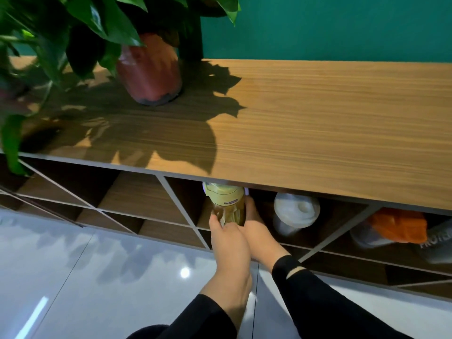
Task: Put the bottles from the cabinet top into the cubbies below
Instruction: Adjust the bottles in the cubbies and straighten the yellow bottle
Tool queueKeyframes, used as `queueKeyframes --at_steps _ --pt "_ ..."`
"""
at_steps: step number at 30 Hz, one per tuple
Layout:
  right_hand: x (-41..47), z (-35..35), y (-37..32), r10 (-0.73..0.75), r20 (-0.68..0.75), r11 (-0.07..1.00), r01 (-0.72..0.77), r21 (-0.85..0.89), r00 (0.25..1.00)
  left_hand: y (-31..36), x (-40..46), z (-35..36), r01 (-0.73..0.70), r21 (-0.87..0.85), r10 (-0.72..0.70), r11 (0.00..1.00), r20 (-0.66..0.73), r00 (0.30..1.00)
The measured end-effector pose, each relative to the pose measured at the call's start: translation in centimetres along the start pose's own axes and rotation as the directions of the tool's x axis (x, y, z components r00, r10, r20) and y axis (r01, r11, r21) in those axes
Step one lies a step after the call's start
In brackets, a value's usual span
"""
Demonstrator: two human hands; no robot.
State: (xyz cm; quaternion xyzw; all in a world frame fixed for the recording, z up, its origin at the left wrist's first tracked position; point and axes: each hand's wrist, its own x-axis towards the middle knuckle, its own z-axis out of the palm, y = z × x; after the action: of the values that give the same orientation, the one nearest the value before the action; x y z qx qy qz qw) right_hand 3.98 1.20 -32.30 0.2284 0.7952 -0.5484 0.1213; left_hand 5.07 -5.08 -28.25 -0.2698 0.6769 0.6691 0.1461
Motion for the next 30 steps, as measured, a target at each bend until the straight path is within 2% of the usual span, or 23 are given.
queueKeyframes --at_steps 2,6,10,13,18,21,30 --pt "0.3 0.2 -0.6 -0.012 0.009 1.000 0.012 0.015 1.000 0.2 0.7 -0.4 -0.049 0.034 0.048 0.998 0.020 0.999" --pt "-0.2 1.0 -0.4 -0.080 -0.076 0.990 0.088 0.106 0.994 1.7 3.0 -1.9 -0.056 0.037 0.054 0.998 0.053 0.997" --pt "-0.7 1.4 -0.1 -0.122 -0.169 0.993 0.122 -0.010 0.978 3.0 5.2 -2.9 -0.018 0.041 0.014 0.999 0.101 0.995" --pt "-0.7 1.1 -0.3 -0.131 -0.199 0.991 0.132 -0.008 0.971 3.1 5.7 -3.6 0.017 0.023 -0.019 1.000 0.121 0.993" --pt "-1.2 1.1 -0.7 -0.133 -0.087 0.990 0.136 0.033 0.987 2.5 4.4 -3.7 -0.027 0.091 0.014 0.995 0.142 0.990" --pt "-1.9 1.3 -0.7 -0.142 -0.106 0.986 0.150 0.076 0.984 2.6 5.0 -3.9 -0.020 0.069 0.006 0.997 0.192 0.981" --pt "-3.0 1.0 -0.7 -0.154 -0.064 0.976 0.162 0.144 0.986 3.2 5.3 -4.2 -0.006 -0.007 0.007 1.000 0.218 0.976"
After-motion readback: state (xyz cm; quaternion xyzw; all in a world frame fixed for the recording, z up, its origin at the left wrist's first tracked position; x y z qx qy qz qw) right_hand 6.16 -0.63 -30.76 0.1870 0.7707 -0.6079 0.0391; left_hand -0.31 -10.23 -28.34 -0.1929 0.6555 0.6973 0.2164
